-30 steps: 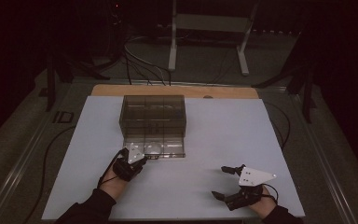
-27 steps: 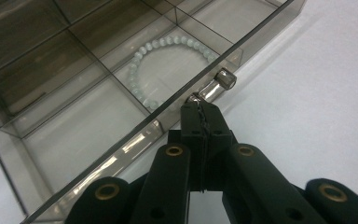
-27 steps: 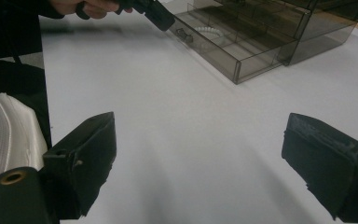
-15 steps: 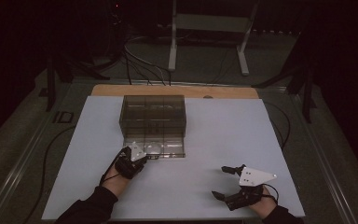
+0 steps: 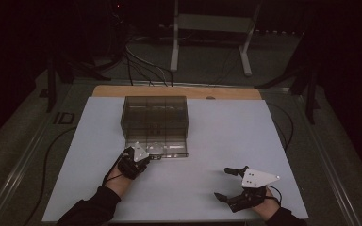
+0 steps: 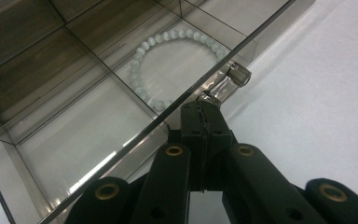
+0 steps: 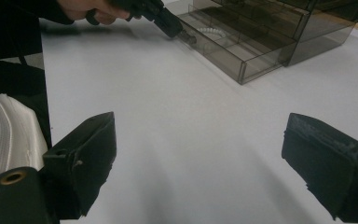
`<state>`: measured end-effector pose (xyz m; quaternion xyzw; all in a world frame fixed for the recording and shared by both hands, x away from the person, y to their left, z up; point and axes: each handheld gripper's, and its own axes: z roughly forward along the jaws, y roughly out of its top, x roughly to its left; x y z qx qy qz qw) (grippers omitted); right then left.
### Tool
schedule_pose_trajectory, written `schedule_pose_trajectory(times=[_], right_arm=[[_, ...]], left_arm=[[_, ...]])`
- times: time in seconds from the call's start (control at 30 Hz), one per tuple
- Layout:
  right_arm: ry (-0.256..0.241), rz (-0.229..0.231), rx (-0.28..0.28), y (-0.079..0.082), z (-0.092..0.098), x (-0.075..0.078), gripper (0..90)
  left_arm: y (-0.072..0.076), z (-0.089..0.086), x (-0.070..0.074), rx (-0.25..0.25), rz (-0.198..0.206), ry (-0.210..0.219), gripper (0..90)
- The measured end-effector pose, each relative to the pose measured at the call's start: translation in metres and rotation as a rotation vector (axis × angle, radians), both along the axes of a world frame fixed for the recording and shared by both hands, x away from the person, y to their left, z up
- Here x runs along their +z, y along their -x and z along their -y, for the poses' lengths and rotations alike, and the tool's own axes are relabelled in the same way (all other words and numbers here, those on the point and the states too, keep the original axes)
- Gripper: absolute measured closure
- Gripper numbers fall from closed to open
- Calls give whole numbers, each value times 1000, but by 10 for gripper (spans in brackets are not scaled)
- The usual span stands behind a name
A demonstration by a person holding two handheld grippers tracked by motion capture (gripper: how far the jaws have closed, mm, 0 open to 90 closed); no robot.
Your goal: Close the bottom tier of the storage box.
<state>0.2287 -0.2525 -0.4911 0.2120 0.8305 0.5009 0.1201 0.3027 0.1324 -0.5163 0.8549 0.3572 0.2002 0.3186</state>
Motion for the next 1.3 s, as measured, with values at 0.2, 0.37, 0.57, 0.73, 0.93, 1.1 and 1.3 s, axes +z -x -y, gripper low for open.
schedule_pose_trajectory(times=[0.2,0.37,0.57,0.73,0.93,1.1,1.3], right_arm=[[-2,0,0,0,0,0,99],[-2,0,1,0,0,0,99],[-2,-1,0,0,0,0,99],[-4,0,0,0,1,0,99],[-3,-1,0,0,1,0,99],[-3,-1,-1,0,1,0,98],[-3,1,-1,0,1,0,99]], left_arm=[[-1,0,-1,1,1,8,899],[-2,-1,-2,1,0,-1,899],[-6,-1,-2,8,10,1,899],[-7,-1,-2,9,13,-2,899],[-9,-1,-3,12,9,3,899],[-12,-1,-3,12,8,0,899],[-14,0,-3,18,6,3,899]])
